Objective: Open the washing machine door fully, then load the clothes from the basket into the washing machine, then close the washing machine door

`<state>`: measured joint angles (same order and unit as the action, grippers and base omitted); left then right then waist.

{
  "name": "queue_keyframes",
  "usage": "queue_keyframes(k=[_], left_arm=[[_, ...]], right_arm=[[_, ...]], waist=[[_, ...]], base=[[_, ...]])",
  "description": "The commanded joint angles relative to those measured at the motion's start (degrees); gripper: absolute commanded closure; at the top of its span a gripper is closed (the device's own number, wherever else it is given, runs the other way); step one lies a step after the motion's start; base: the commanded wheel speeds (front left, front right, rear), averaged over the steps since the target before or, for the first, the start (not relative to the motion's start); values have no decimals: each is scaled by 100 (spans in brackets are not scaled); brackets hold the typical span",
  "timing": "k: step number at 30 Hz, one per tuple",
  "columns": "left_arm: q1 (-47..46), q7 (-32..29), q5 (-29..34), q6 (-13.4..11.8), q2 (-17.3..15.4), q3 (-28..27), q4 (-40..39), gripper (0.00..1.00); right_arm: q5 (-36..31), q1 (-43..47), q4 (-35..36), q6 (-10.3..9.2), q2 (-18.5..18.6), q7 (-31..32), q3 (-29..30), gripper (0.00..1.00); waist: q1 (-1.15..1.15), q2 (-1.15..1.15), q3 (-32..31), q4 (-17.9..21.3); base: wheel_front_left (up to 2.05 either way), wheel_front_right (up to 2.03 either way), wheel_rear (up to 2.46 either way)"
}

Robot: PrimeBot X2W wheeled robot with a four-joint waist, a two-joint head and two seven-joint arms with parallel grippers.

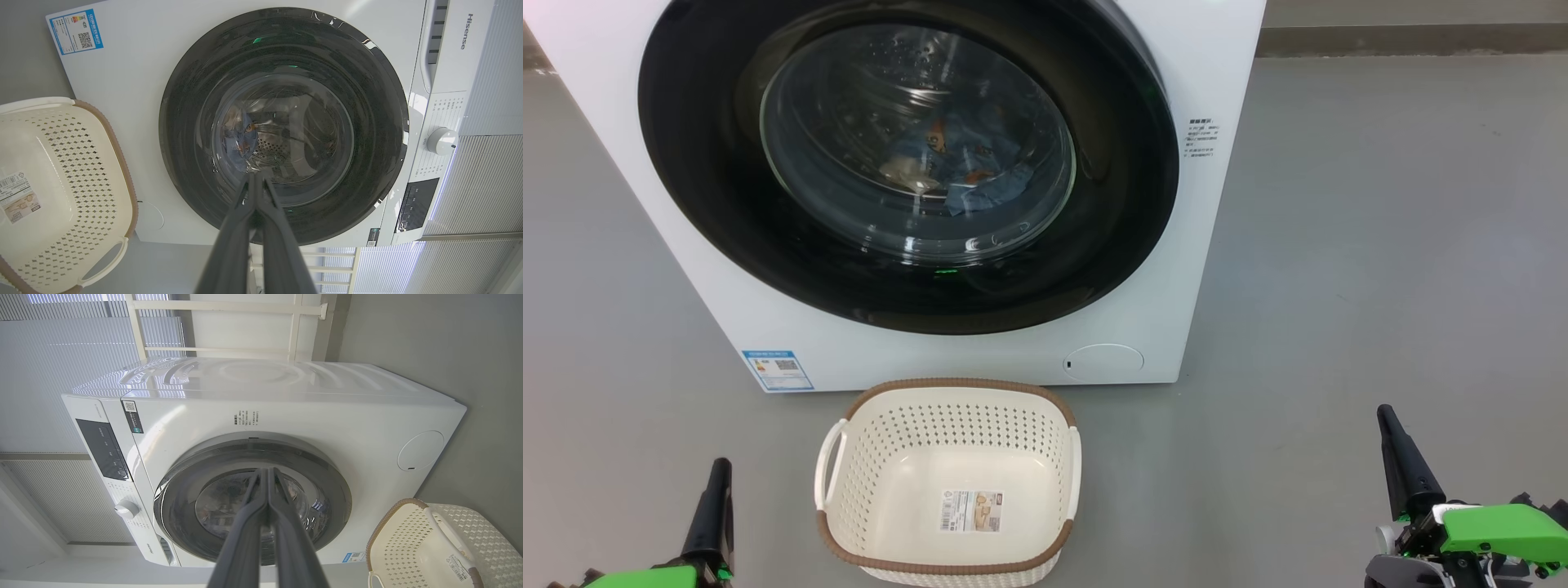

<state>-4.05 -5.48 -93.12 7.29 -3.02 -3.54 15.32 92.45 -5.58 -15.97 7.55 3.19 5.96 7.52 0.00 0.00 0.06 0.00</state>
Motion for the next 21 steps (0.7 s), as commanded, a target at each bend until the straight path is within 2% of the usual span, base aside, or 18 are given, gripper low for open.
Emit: queue_keyframes(k=[1, 21], left_arm=[[-236, -18, 8, 20, -65, -195, -105, 100], [-237, -30, 21, 20, -54, -211, -105, 100]], right_arm=[[-1, -88, 170, -6, -2, 26, -132, 100], [-7, -89, 170, -6, -7, 31, -125, 100]], waist=[[0, 0, 0, 0], [0, 0, 0, 0]], base=[[0, 0, 0], [0, 0, 0]])
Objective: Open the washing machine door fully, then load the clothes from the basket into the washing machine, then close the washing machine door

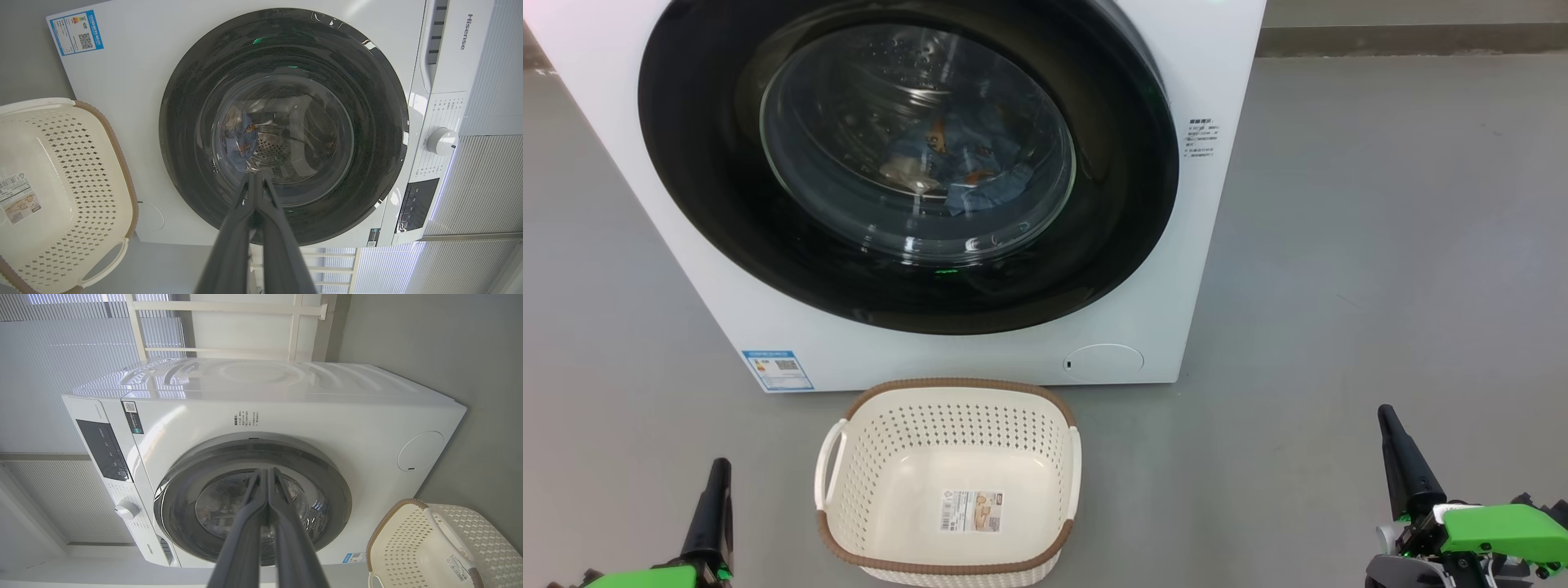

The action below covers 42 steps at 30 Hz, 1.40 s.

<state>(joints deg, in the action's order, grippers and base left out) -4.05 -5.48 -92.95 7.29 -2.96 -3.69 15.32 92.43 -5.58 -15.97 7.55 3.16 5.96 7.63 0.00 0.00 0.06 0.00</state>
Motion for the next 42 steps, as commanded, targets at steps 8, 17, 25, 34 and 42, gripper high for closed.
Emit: queue_keyframes(k=[8, 17, 25, 34, 42], left_arm=[[-238, -34, 9, 20, -56, -201, -104, 100], [-238, -39, 15, 20, -52, -208, -104, 100], [-239, -43, 19, 20, -48, -213, -104, 100], [-239, -48, 24, 20, -44, -218, -104, 100], [-240, -52, 28, 20, -41, -223, -104, 100]], right_arm=[[-7, -89, 170, -6, -5, 33, -134, 100], [-10, -89, 170, -6, -7, 35, -131, 100], [-11, -90, 169, -6, -9, 37, -129, 100], [-13, -90, 169, -6, -10, 39, -127, 100], [-15, -90, 169, -6, -12, 40, -125, 100]], waist=[[0, 0, 0, 0], [0, 0, 0, 0], [0, 0, 0, 0], [0, 0, 0, 0], [0, 0, 0, 0]], base=[[0, 0, 0], [0, 0, 0], [0, 0, 0], [0, 0, 0], [0, 0, 0]])
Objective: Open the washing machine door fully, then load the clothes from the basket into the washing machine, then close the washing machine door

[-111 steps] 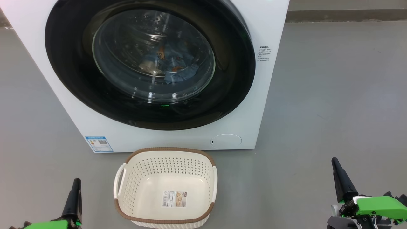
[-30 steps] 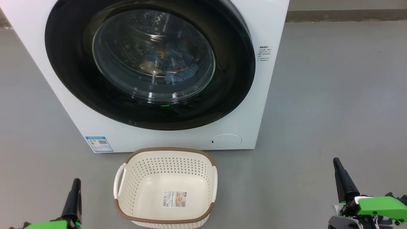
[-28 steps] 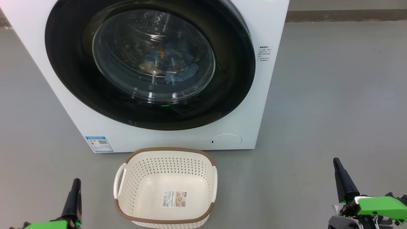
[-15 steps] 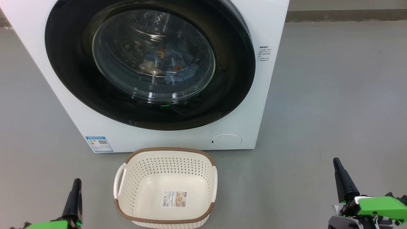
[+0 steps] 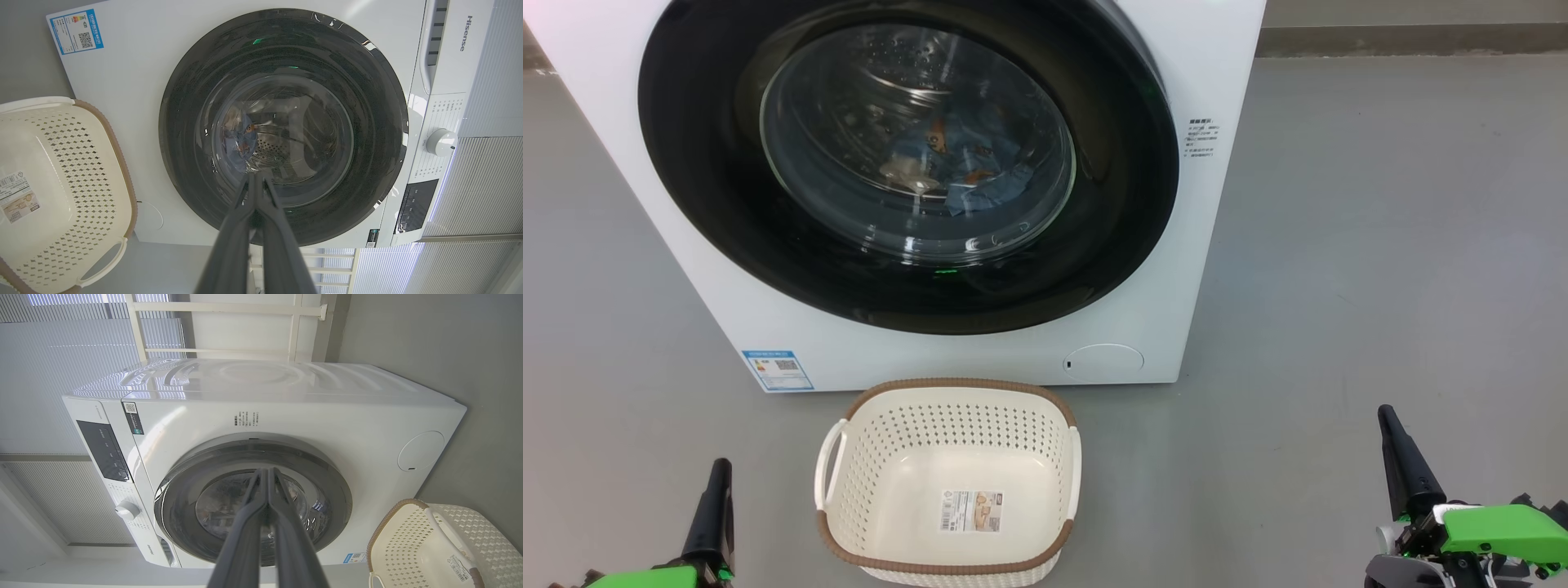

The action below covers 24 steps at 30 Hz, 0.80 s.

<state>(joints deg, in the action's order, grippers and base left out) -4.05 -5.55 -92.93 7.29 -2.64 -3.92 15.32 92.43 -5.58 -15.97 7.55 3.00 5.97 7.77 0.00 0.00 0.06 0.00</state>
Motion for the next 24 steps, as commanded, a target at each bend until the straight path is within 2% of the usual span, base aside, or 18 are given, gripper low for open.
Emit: queue_keyframes(k=[1, 24], left_arm=[[-240, -44, 26, 20, -72, -201, -104, 100], [-241, -55, 37, 20, -63, -214, -103, 100]], right_arm=[[-15, -90, 169, -6, 4, 39, -139, 100], [-19, -90, 169, -6, 0, 43, -134, 100]], waist=[[0, 0, 0, 0], [0, 0, 0, 0]], base=[[0, 0, 0], [0, 0, 0]])
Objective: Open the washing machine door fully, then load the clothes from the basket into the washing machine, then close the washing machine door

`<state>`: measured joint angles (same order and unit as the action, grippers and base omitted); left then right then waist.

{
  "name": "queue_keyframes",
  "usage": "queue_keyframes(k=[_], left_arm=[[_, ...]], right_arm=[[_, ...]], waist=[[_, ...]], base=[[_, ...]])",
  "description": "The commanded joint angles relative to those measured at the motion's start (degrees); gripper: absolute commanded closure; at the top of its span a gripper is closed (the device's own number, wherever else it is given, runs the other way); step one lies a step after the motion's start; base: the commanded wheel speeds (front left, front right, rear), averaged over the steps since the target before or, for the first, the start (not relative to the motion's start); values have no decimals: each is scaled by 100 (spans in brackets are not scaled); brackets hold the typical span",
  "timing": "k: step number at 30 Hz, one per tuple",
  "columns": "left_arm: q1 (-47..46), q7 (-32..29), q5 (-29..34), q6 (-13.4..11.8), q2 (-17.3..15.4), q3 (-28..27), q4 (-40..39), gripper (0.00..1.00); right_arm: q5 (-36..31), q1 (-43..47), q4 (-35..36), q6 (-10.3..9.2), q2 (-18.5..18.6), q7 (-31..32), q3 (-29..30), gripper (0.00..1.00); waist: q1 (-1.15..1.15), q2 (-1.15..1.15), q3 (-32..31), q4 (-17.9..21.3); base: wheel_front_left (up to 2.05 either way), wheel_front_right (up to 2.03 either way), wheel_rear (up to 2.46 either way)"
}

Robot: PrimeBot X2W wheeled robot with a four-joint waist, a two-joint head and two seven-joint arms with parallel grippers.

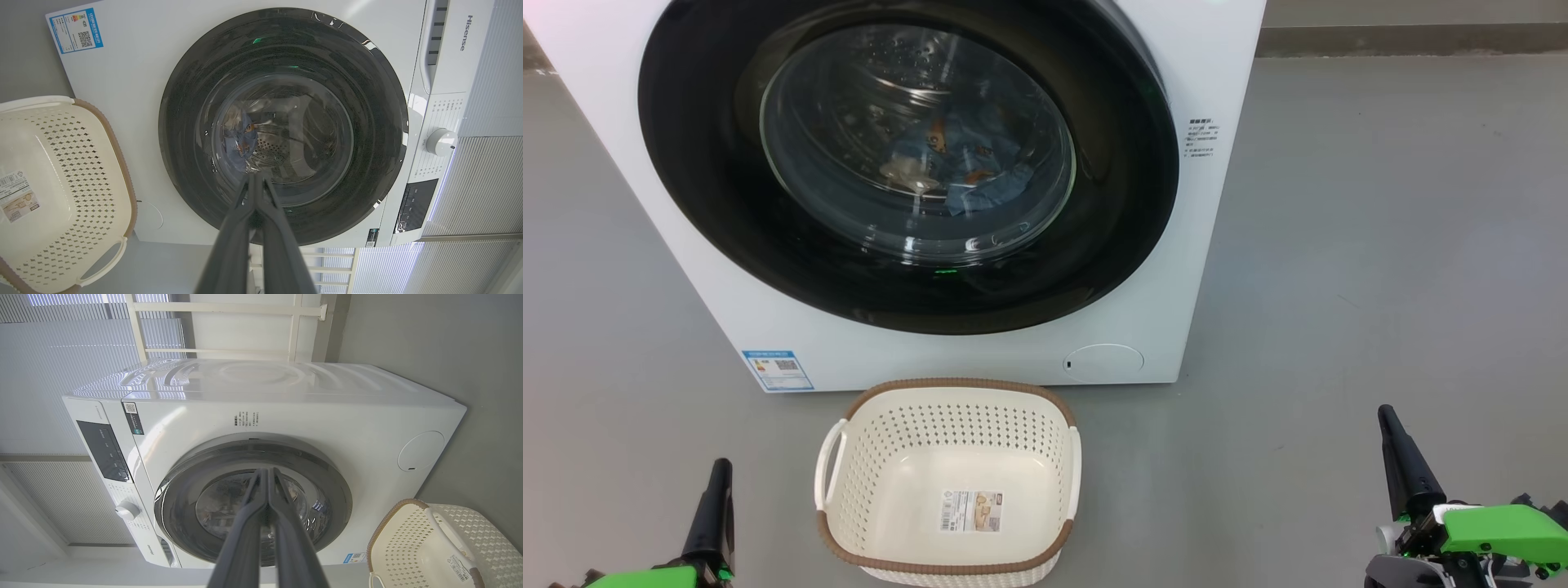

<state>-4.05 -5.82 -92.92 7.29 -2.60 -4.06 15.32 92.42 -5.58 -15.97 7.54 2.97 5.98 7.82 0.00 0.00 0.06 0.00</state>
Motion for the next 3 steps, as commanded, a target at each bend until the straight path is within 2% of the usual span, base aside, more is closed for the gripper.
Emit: queue_keyframes(k=[1, 3], left_arm=[[-241, -30, 37, 20, -66, -201, -103, 100], [-241, -30, 38, 20, -66, -202, -103, 100]], right_arm=[[-19, -91, 169, -5, 3, 42, -138, 100], [-19, -91, 169, -5, 3, 43, -138, 100]], waist=[[0, 0, 0, 0], [0, 0, 0, 0]], base=[[0, 0, 0], [0, 0, 0]])
